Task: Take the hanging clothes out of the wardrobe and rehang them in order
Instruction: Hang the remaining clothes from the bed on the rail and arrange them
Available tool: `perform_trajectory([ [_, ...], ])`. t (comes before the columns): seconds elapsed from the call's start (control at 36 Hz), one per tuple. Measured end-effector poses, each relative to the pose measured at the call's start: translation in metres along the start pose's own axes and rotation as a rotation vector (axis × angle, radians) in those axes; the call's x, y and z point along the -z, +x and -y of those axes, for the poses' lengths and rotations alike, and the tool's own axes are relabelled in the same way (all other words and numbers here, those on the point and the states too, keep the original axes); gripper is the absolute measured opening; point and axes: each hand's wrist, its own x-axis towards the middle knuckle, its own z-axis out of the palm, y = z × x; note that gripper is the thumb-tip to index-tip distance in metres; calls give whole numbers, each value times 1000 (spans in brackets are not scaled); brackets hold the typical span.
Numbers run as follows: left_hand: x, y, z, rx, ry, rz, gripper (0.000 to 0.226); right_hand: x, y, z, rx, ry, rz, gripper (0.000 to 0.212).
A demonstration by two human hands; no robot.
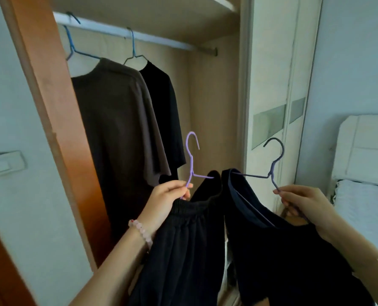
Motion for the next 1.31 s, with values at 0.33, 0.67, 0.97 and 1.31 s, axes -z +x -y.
perform_trajectory([
  [0.33,-9,151,-8,-144,-53,-37,30,-35,92,34,36,12,-59,19],
  [0.67,-26,284,-22,-118,-87,-237,28,-83,254,62,239,-86,77,22],
  [0.97,-33,404,-84,-133,-111,-476,15,-114,430,133,348,-16,316,29],
  [1.31,2,512,-156,-165,224,-760,32,-192,546,240,435,8,373,18],
])
